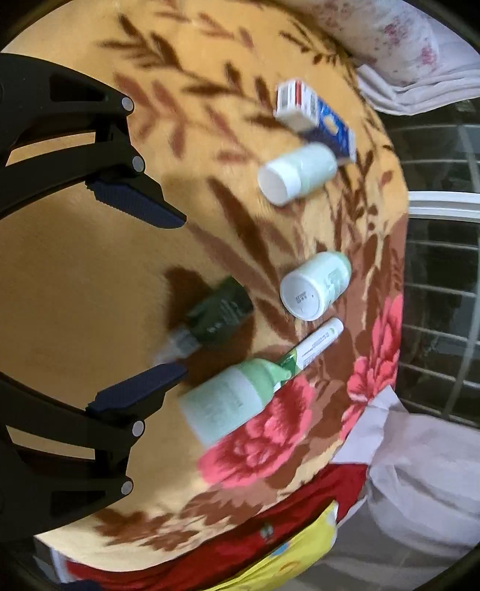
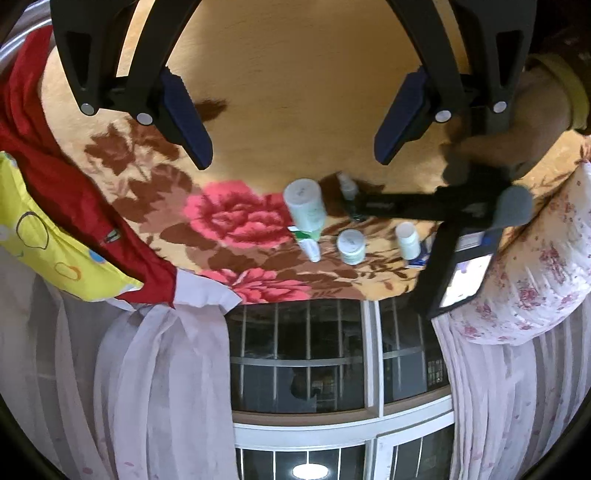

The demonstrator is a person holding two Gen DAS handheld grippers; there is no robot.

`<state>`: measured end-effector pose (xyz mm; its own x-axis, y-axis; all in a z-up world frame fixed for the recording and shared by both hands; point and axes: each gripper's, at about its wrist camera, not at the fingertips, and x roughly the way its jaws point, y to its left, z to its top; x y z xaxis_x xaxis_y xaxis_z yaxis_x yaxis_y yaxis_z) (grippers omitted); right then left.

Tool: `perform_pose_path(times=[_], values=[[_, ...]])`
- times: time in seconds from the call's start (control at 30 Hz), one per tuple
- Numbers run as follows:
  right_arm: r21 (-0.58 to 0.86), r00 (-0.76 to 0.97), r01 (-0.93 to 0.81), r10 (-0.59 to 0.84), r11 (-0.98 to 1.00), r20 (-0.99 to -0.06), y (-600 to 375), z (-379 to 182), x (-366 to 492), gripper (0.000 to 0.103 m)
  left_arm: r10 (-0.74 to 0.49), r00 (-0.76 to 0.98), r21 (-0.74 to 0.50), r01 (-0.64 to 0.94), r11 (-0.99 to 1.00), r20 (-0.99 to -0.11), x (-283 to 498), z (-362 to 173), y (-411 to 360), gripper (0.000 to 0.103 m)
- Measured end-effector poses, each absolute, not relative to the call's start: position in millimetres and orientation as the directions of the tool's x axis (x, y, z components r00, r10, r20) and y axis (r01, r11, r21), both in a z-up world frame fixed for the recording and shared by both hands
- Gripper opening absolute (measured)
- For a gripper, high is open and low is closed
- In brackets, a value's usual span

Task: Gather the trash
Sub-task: 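Grasp the dark green dropper bottle with left while right grasps the green-capped white bottle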

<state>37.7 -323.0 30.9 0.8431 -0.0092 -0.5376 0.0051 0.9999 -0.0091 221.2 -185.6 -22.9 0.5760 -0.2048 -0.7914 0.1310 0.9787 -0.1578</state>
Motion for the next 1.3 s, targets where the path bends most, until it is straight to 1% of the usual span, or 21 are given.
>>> perform_pose_path(times=[0.1,0.27,0.3,0.33,0.4,0.47,0.63,0.73,0.8,0.93,1.03,1.13,1.17,1.2,1.23,1.3], values=[[-0.006,0.839,0.01,-0.012,1.0,-0.545,-333,26,38,0.088,-0.211,0.558,-0.183,0.106,0.977,-0.803,238,-32,-191,0.074],[0.007,0.831,0.026,-0.018,1.0,-0.556,-343,21,42,0.087,-0.193,0.547,-0.179,0.08,0.981,-0.814,262,-45,-202,0.074],[0.002,0.828,0.028,-0.022,1.0,-0.56,-343,20,44,0.087,-0.193,0.537,-0.185,0.068,0.98,-0.821,266,-48,-200,0.066],[-0.003,0.825,0.028,-0.025,1.0,-0.565,-344,20,47,0.085,-0.193,0.534,-0.193,0.057,0.98,-0.823,269,-50,-197,0.054],[-0.005,0.819,0.019,-0.019,1.0,-0.573,-344,20,51,0.079,-0.208,0.542,-0.207,0.063,0.976,-0.814,269,-49,-192,0.054],[-0.009,0.814,0.019,-0.02,1.0,-0.581,-344,21,58,0.077,-0.207,0.558,-0.192,0.087,0.978,-0.804,260,-43,-188,0.054],[0.022,0.799,-0.013,0.024,1.0,-0.601,-341,24,89,0.077,-0.215,0.591,-0.167,0.135,0.977,-0.778,232,-27,-169,0.054],[0.025,0.776,-0.036,0.044,0.999,-0.629,-333,24,124,0.077,-0.221,0.601,-0.159,0.154,0.975,-0.768,211,-18,-153,0.054],[0.013,0.744,-0.052,0.047,0.999,-0.666,-323,19,154,0.077,-0.223,0.606,-0.152,0.166,0.974,-0.763,198,-15,-144,0.054],[-0.041,0.662,-0.058,0.008,0.997,-0.749,-305,-2,210,0.077,-0.238,0.598,-0.154,0.19,0.97,-0.765,174,-13,-127,0.054],[-0.091,0.617,-0.043,-0.045,0.995,-0.786,-298,-17,236,0.077,-0.252,0.599,-0.168,0.194,0.967,-0.76,161,-11,-116,0.054],[-0.1,0.574,-0.026,-0.067,0.995,-0.816,-295,-30,252,0.076,-0.257,0.609,-0.172,0.197,0.965,-0.751,150,-8,-107,0.054],[-0.099,0.553,-0.022,-0.07,0.995,-0.83,-295,-35,257,0.073,-0.263,0.608,-0.178,0.199,0.964,-0.749,148,-7,-104,0.054],[-0.096,0.536,-0.019,-0.071,0.995,-0.841,-294,-39,260,0.061,-0.266,0.61,-0.179,0.2,0.963,-0.747,145,-6,-102,0.054],[-0.089,0.519,-0.018,-0.067,0.996,-0.852,-294,-42,262,0.052,-0.267,0.61,-0.182,0.2,0.963,-0.746,144,-6,-101,0.054],[-0.071,0.507,-0.01,-0.056,0.997,-0.86,-293,-46,261,0.05,-0.275,0.608,-0.194,0.197,0.961,-0.745,140,-6,-96,0.054]])
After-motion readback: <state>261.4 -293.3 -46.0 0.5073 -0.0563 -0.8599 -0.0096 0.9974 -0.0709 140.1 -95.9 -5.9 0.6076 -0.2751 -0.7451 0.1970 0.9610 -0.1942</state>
